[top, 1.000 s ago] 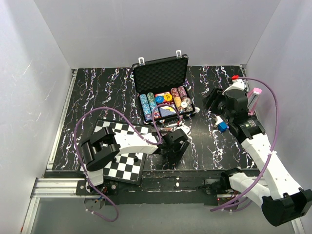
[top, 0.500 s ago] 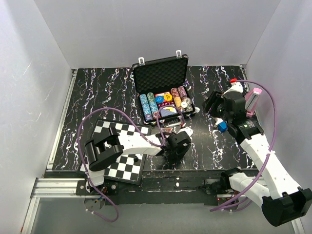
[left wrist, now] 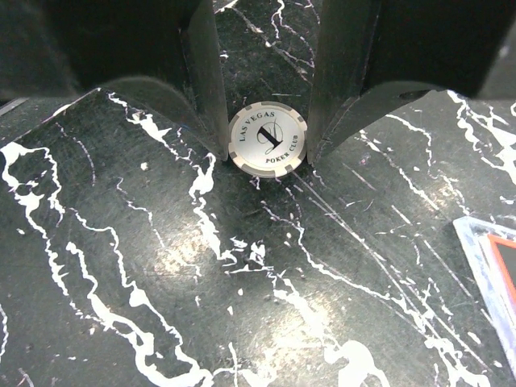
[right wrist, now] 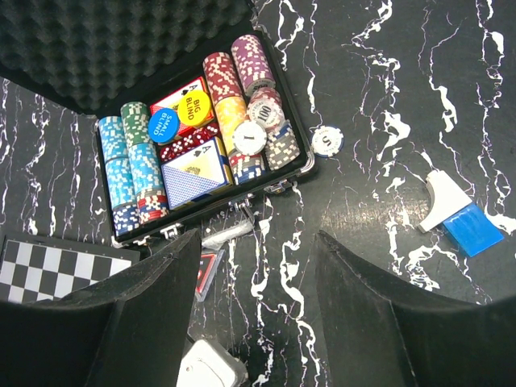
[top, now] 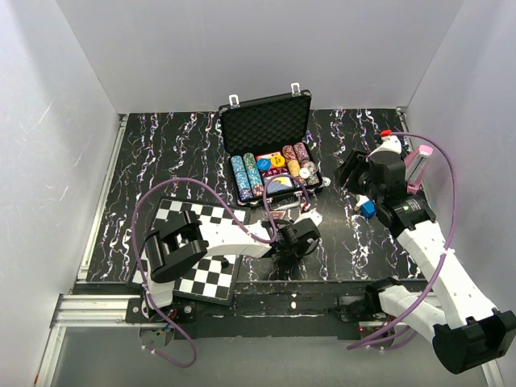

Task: Pack up texas hold em set

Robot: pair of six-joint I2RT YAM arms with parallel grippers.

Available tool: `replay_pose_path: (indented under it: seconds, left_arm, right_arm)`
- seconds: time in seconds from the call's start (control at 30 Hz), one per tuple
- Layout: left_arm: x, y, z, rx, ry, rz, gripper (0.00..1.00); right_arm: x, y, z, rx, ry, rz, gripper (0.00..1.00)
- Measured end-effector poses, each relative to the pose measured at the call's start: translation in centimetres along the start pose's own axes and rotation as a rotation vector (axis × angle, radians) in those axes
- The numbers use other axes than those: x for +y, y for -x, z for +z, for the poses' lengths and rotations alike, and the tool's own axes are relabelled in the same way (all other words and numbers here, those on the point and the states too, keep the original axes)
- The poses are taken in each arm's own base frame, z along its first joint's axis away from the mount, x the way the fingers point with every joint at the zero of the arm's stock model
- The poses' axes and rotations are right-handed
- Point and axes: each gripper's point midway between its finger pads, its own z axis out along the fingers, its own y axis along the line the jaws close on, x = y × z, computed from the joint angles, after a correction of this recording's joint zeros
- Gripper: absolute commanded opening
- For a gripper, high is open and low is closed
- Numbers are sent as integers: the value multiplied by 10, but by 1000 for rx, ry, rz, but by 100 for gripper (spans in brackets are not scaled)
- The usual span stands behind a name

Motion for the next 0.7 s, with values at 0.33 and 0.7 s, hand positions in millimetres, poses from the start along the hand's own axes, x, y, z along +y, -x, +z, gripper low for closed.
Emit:
replay_pose_path:
  seconds: [0.33, 0.7]
  left_arm:
    - [7, 45, -42, -158, 0, 19, 20]
    - [18, 84, -94, -396, -88, 76, 20]
  right_arm:
    - [-15, -13, 15, 61, -5, 38, 63]
    - [-9, -99, 30, 501, 342, 257, 48]
